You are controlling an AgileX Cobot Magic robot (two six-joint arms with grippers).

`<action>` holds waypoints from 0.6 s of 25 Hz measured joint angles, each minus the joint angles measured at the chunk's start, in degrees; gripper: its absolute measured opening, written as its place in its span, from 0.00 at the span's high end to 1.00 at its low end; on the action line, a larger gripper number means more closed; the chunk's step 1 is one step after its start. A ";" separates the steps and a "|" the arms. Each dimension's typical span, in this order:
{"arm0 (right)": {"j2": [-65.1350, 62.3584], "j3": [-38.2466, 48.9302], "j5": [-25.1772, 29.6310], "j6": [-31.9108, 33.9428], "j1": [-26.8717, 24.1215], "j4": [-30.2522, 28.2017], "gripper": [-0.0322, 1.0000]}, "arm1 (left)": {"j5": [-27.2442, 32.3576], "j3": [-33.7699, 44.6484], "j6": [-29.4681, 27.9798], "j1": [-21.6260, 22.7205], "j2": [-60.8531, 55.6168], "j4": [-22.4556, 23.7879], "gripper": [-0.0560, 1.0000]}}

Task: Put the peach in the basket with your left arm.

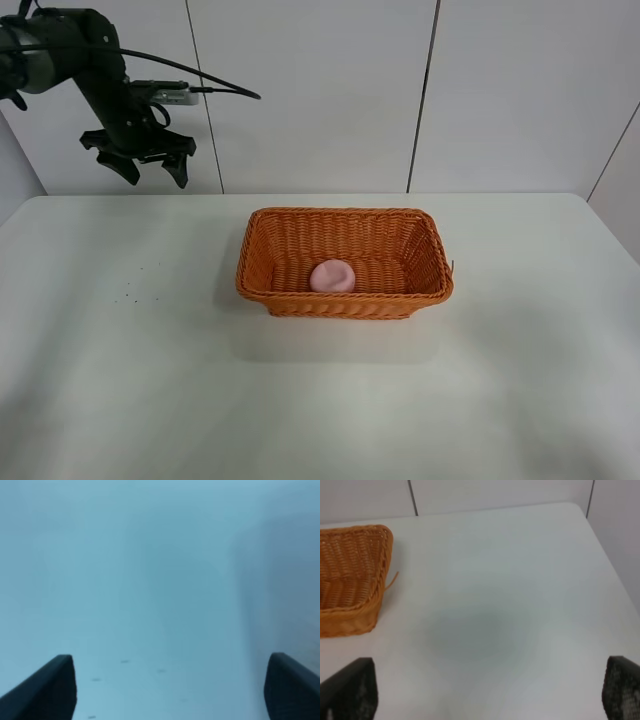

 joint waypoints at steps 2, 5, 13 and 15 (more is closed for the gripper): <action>0.00 0.00 0.00 0.00 0.00 0.00 0.30 | 0.00 0.00 0.05 1.94 0.00 0.00 0.13; 0.00 0.00 0.00 0.00 0.00 0.00 0.30 | 0.00 0.05 0.05 3.55 0.00 -0.36 0.13; 0.00 0.00 0.00 0.00 0.00 0.00 0.30 | 2.67 8.14 0.07 3.78 -8.26 -2.79 0.14; 0.00 0.00 0.00 0.00 0.00 0.00 0.30 | 2.67 11.24 0.07 3.78 -12.29 -2.85 0.14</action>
